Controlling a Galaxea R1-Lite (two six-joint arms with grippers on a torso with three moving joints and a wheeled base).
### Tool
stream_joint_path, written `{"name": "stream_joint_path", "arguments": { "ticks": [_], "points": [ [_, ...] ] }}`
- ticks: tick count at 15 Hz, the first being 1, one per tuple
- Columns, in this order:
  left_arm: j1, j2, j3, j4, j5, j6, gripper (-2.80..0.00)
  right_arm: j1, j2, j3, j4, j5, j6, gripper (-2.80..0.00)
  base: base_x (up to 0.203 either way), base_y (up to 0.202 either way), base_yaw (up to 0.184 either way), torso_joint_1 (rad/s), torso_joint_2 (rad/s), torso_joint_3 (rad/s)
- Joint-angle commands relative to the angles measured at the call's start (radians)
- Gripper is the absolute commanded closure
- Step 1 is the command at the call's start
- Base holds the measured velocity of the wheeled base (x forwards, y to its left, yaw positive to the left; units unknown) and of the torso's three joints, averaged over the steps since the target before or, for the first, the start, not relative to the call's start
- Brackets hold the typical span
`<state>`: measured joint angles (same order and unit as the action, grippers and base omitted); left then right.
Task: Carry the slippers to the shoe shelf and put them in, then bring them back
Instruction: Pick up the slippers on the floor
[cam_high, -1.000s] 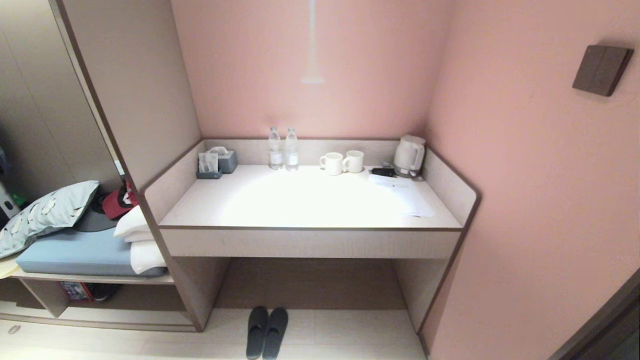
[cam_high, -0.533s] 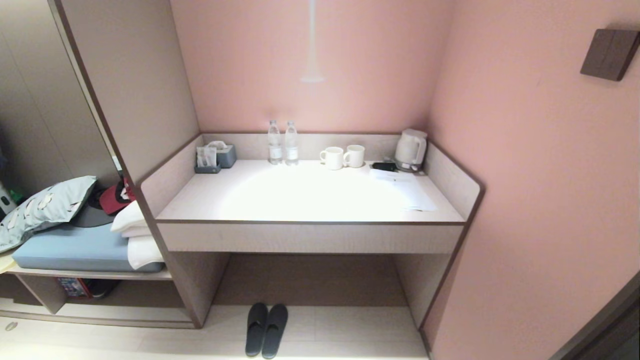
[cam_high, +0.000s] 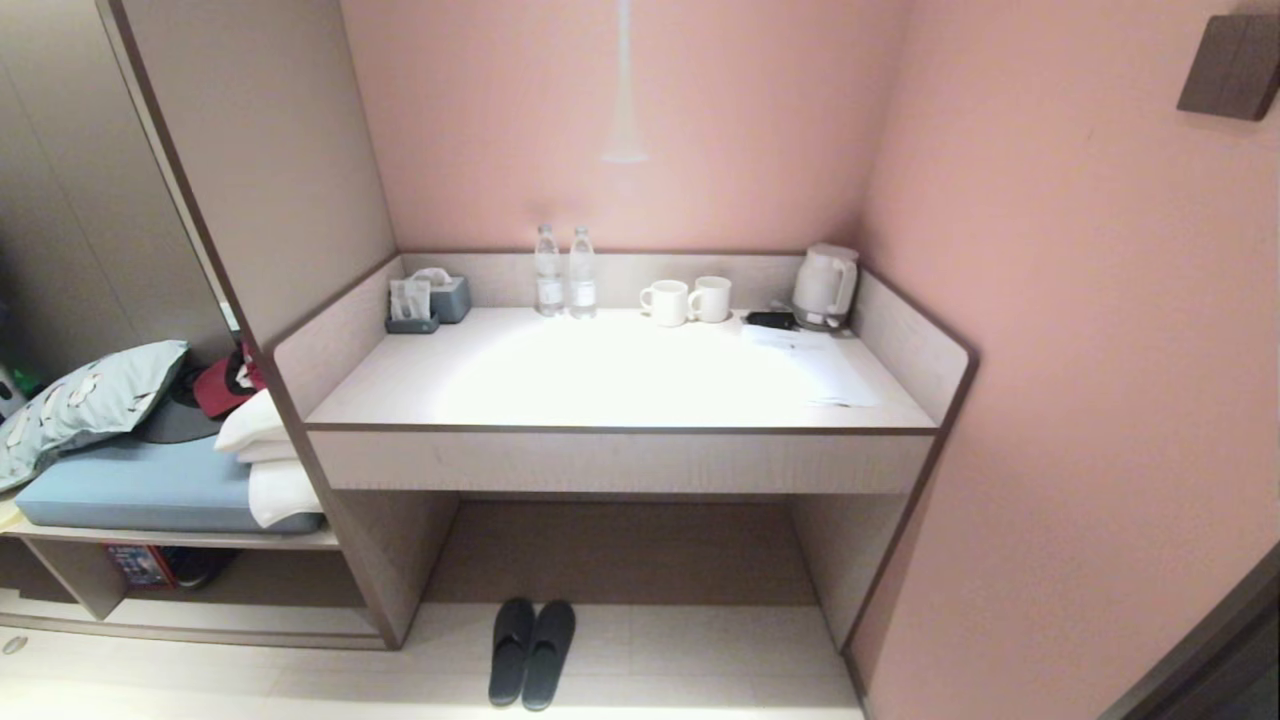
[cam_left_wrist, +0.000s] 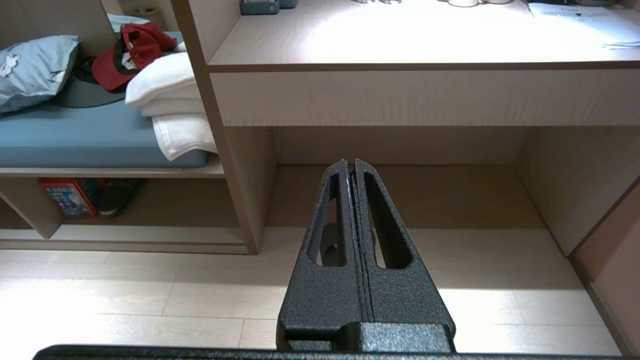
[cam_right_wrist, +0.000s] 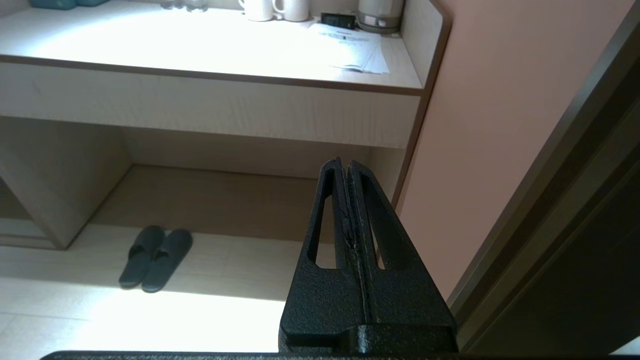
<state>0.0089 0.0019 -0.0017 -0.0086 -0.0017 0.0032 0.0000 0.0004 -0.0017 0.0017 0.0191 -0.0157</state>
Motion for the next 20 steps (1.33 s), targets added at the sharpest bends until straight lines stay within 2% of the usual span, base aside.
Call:
{"name": "stream_joint_path", "arguments": {
  "ticks": [1, 8, 20],
  "points": [
    [0.0, 0.0, 0.0, 0.0, 0.0, 0.0, 0.0, 0.0, 0.001, 0.0, 0.0, -0.001, 0.001, 0.0, 0.0, 0.0, 0.0, -0.144, 0.33, 0.178],
    [0.0, 0.0, 0.0, -0.001, 0.0, 0.0, 0.0, 0.0, 0.001, 0.0, 0.0, -0.005, 0.007, 0.0, 0.0, 0.0, 0.0, -0.169, 0.38, 0.205],
    [0.0, 0.0, 0.0, -0.001, 0.0, 0.0, 0.0, 0.0, 0.001, 0.002, 0.0, -0.005, 0.008, 0.0, 0.0, 0.0, 0.0, -0.226, 0.53, 0.302]
  ]
}}
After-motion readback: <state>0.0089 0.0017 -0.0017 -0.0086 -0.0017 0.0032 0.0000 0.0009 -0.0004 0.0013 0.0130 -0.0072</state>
